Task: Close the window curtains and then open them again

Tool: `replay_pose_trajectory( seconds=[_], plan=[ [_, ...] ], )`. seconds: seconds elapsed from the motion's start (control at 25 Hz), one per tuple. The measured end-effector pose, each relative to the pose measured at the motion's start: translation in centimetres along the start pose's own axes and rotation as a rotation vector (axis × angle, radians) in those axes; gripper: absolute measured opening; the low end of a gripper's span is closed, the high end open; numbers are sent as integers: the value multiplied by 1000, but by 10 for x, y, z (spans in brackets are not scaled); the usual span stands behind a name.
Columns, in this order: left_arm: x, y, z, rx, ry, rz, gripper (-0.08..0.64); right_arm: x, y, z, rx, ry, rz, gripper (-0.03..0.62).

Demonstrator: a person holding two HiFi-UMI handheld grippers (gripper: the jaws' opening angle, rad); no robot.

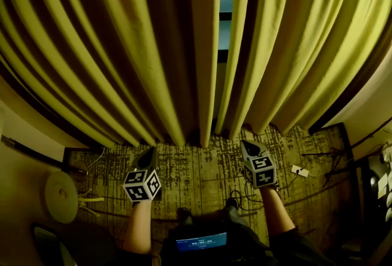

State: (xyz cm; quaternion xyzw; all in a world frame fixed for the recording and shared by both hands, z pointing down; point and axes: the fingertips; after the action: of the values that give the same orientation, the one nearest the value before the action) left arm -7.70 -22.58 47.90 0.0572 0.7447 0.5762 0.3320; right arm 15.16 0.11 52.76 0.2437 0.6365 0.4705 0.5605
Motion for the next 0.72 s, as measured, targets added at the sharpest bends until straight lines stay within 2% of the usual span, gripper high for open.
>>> replay_pose_trajectory(
  seconds=[0.36, 0.72],
  plan=[
    [-9, 8, -1, 21, -14, -24, 3, -13, 2, 0, 8, -32, -15, 14],
    [-20, 0, 48, 29, -74, 9, 3, -14, -15, 29, 58, -140, 22, 14]
  ],
)
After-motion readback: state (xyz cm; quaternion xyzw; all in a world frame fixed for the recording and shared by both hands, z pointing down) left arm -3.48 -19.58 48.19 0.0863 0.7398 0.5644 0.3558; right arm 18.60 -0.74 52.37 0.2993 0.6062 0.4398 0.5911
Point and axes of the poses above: the fingertips, and each gripper's own axes: x backward along the fingers, z to its right, y out of its underside, and after that the axes turned 7 degrees about -y, right-handed
